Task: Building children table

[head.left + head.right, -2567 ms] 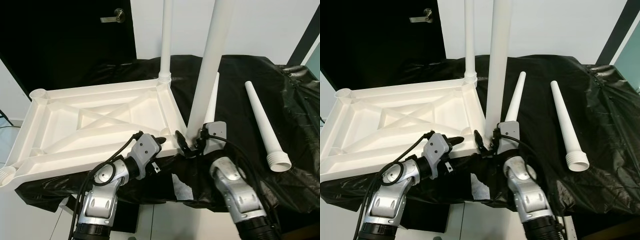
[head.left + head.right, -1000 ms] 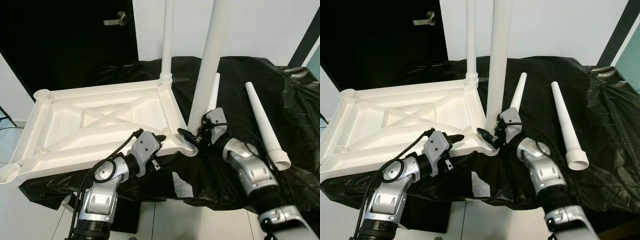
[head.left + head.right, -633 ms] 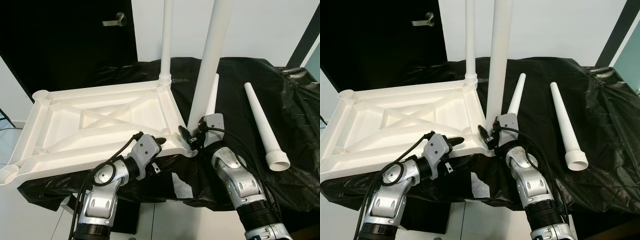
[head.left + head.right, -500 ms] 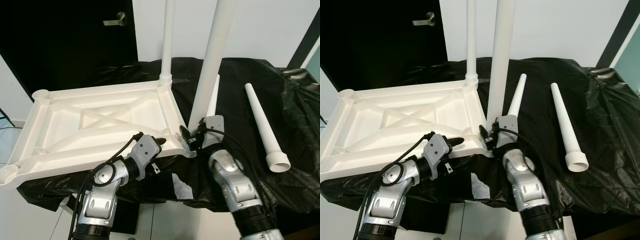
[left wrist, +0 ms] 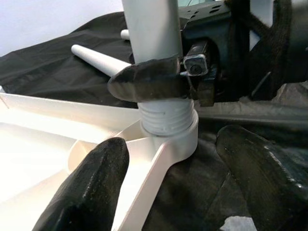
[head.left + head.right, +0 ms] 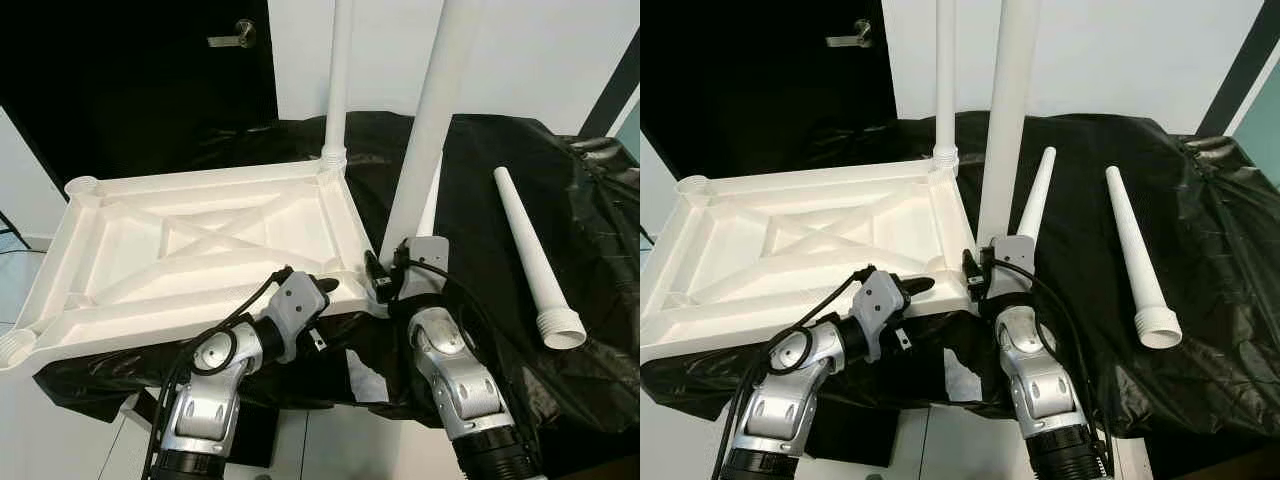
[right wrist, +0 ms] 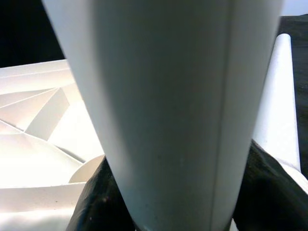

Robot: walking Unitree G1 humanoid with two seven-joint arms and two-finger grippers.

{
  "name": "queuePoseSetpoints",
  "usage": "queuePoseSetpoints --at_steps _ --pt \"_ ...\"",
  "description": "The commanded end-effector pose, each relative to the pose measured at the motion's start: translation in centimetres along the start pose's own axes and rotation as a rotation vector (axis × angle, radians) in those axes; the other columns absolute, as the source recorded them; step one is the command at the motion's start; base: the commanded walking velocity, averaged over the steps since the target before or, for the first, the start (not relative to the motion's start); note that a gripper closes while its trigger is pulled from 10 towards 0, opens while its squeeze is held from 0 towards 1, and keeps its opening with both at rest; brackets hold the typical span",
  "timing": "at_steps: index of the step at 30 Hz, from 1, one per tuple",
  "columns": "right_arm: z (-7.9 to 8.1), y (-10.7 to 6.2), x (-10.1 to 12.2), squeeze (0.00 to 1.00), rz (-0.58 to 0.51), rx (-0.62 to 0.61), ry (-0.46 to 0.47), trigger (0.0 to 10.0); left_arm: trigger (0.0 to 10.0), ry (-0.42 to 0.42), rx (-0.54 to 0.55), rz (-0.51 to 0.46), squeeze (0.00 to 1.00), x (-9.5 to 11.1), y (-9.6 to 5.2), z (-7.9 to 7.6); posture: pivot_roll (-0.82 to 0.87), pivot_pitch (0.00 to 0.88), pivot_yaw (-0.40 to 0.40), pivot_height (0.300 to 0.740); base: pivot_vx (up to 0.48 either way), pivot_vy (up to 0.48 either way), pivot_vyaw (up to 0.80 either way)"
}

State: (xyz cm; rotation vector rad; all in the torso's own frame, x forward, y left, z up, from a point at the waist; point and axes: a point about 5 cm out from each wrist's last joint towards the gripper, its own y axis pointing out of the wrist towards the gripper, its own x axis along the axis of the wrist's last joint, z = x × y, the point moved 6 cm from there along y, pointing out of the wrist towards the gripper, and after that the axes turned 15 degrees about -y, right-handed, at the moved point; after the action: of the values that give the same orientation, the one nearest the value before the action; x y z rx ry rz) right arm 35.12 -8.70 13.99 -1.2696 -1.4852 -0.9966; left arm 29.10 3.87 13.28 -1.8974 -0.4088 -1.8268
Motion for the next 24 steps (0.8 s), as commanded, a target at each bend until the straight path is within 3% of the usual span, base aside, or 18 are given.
queuePoseSetpoints --at_steps 1,2,3,5,6,13,14,15,16,17,19,24 --pt "0.7 -0.6 -1.3 0.02 0.057 0.006 -0.021 10.0 10.0 0.005 0.152 -0.034 0.0 0.4 -0.1 1.6 -0.02 0.0 -0.004 0.74 0.0 0.0 0.0" --pt "0.9 -0.6 -1.0 0.35 0.044 0.016 -0.031 10.0 10.0 0.005 0.149 -0.033 0.0 0.4 0.0 1.6 -0.02 0.0 -0.004 0.74 0.0 0.0 0.0" --pt "1.0 -0.6 -0.9 0.93 0.037 0.022 -0.027 10.0 10.0 0.005 0.148 -0.033 0.0 0.4 0.0 1.5 -0.02 0.0 -0.007 0.74 0.0 0.0 0.0" --pt "1.0 -0.6 -0.9 0.93 0.037 0.022 -0.027 10.0 10.0 0.005 0.148 -0.033 0.0 0.4 0.0 1.5 -0.02 0.0 -0.007 0.74 0.0 0.0 0.0" --pt "1.1 -0.7 -0.9 1.0 0.036 0.025 -0.018 10.0 10.0 0.005 0.148 -0.034 0.0 0.4 0.0 1.5 -0.02 0.0 -0.007 0.74 0.0 0.0 0.0" --pt "0.5 -1.1 0.1 1.0 -0.032 0.082 -0.016 10.0 10.0 0.005 0.154 -0.038 0.0 0.5 0.0 1.5 -0.01 0.0 -0.01 0.74 0.0 0.0 0.0" --pt "-0.2 -1.3 0.2 1.0 -0.062 0.138 -0.023 10.0 10.0 0.004 0.157 -0.038 0.0 0.5 0.0 1.6 -0.01 0.0 -0.011 0.74 0.0 0.0 0.0" --pt "-0.8 -1.3 0.1 0.87 -0.07 0.163 -0.023 10.0 10.0 0.003 0.158 -0.037 0.0 0.4 -0.1 1.6 -0.02 0.0 -0.009 0.74 0.0 0.0 0.0" --pt "-0.8 -1.3 0.1 0.87 -0.07 0.163 -0.023 10.0 10.0 0.003 0.158 -0.037 0.0 0.4 -0.1 1.6 -0.02 0.0 -0.009 0.74 0.0 0.0 0.0" --pt "-1.1 -1.3 0.0 0.0 -0.079 0.194 -0.027 10.0 10.0 0.004 0.159 -0.037 0.0 0.4 -0.1 1.6 -0.02 0.0 -0.008 0.74 0.0 0.0 0.0" --pt "-1.0 -1.3 0.1 0.0 -0.107 0.289 -0.061 10.0 10.0 0.004 0.16 -0.038 0.0 0.5 0.0 1.7 -0.02 0.0 -0.002 0.74 0.0 0.0 0.0" --pt "-0.9 -1.0 0.1 0.0 -0.125 0.36 -0.101 10.0 10.0 0.007 0.16 -0.037 0.0 0.5 0.0 1.8 -0.02 0.0 0.002 0.74 0.0 0.0 0.0"
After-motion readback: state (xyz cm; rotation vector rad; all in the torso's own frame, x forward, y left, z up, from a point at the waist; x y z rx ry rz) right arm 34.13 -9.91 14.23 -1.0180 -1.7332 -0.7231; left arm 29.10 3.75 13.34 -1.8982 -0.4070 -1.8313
